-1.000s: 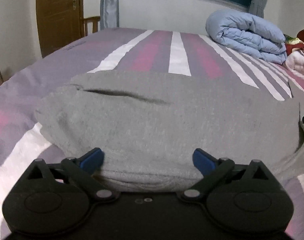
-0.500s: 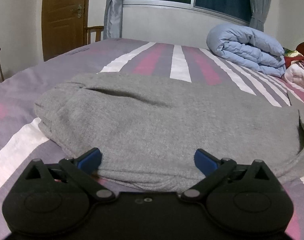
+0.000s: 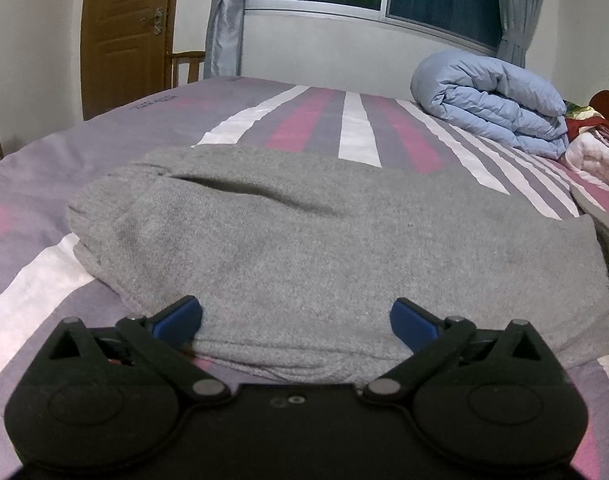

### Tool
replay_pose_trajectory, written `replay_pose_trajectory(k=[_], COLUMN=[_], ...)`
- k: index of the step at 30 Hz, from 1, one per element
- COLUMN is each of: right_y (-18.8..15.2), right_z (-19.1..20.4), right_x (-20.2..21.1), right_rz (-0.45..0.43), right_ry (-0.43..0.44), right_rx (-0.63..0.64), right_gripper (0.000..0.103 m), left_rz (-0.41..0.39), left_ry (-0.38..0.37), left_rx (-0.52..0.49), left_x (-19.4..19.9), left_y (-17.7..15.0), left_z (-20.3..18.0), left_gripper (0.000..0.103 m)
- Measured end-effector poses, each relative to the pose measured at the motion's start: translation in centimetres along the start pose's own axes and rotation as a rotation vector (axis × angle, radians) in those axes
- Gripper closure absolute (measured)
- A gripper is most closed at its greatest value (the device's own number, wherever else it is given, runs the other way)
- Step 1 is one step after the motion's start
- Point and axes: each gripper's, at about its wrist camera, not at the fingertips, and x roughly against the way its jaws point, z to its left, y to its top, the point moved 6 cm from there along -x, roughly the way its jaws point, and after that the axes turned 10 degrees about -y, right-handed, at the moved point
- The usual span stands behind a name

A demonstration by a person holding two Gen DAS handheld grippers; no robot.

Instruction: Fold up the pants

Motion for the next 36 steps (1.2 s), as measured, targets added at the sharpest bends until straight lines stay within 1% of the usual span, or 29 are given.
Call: replay_pose_trajectory(k=[4, 6, 8, 10, 11, 12, 14, 15, 17, 18, 19, 20, 21, 23, 24, 27, 28, 29, 30, 31, 33, 36], right_y=[-2.3, -3.7, -4.9, -6.3, -6.7, -6.5, -5.3, -4.5, -2.7, -2.0, -1.2, -0.4, 0.4, 1.5, 1.9, 2.6, 2.5, 2.4, 2.0, 1.6, 0.8, -0.3], right_z=[-2.0, -3.1, -4.1, -5.2, -5.7, -6.1, -6.1, -5.9, -5.3, -4.9, -4.4, -3.9, -3.4, -2.6, -2.5, -2.2, -2.4, -2.6, -3.4, -4.4, -6.6, -8.6], right_x=[3.3, 4.3, 5.1, 5.3, 5.8, 6.4, 7.7, 7.8, 7.3, 7.1, 6.8, 6.7, 6.4, 4.9, 4.1, 0.8, -0.3, -1.0, -1.6, -1.9, -0.9, 2.3], right_rz=[-0.004, 0.014, 0.029, 0.057, 0.045, 0.012, -0.054, -0.064, -0.071, -0.087, -0.115, -0.144, -0.155, -0.152, -0.141, -0.081, -0.058, -0.036, -0.024, 0.002, -0.003, -0.08], right_ry=[0.0, 0.006, -0.012, -0.009, -0.001, 0.009, -0.011, -0.012, -0.009, -0.025, -0.046, -0.041, -0.04, -0.066, -0.075, -0.135, -0.151, -0.159, -0.153, -0.116, -0.079, -0.067], right_rx=[-0.073, -0.131, -0.165, -0.201, -0.22, -0.234, -0.209, -0.19, -0.159, -0.133, -0.097, -0.073, -0.042, 0.008, 0.032, 0.116, 0.142, 0.161, 0.159, 0.125, 0.043, -0.004], right_gripper=[0.094, 0.095, 0.102, 0.102, 0.102, 0.102, 0.101, 0.097, 0.066, 0.029, 0.018, 0.018, 0.019, 0.028, 0.035, 0.036, 0.038, 0.046, 0.082, 0.098, 0.098, 0.098], left_rz=[-0.003, -0.006, -0.007, -0.009, -0.009, -0.01, -0.014, -0.015, -0.018, -0.019, -0.023, -0.026, -0.029, -0.029, -0.028, -0.026, -0.025, -0.025, -0.024, -0.023, -0.023, -0.023], left_ry=[-0.001, -0.003, -0.007, -0.008, -0.007, -0.007, -0.009, -0.01, -0.011, -0.012, -0.014, -0.017, -0.021, -0.026, -0.028, -0.03, -0.028, -0.027, -0.027, -0.026, -0.026, -0.024], left_rx=[0.0, 0.001, 0.005, 0.009, 0.008, 0.008, 0.011, 0.013, 0.017, 0.019, 0.02, 0.021, 0.023, 0.023, 0.022, 0.023, 0.022, 0.022, 0.021, 0.02, 0.019, 0.017], left_x=[0.1, 0.1, 0.2, 0.2, 0.2, 0.3, 0.3, 0.3, 0.3, 0.4, 0.5, 0.5, 0.6, 0.6, 0.6, 0.6, 0.5, 0.6, 0.6, 0.6, 0.5, 0.5], left_y=[0.0, 0.0, 0.0, 0.0, 0.0, 0.0, 0.0, 0.0, 0.1, 0.1, 0.1, 0.2, 0.2, 0.1, 0.1, 0.1, 0.1, 0.2, 0.1, 0.1, 0.2, 0.2], left_z=[0.0, 0.0, 0.0, 0.0, 0.0, 0.0, 0.0, 0.0, 0.1, 0.2, 0.2, 0.2, 0.3, 0.4, 0.5, 0.6, 0.6, 0.5, 0.6, 0.6, 0.5, 0.5], left_gripper=[0.007, 0.007, 0.007, 0.007, 0.007, 0.007, 0.007, 0.007, 0.007, 0.007, 0.007, 0.007, 0.007, 0.007, 0.007, 0.007, 0.006, 0.006, 0.006, 0.006, 0.006, 0.006])
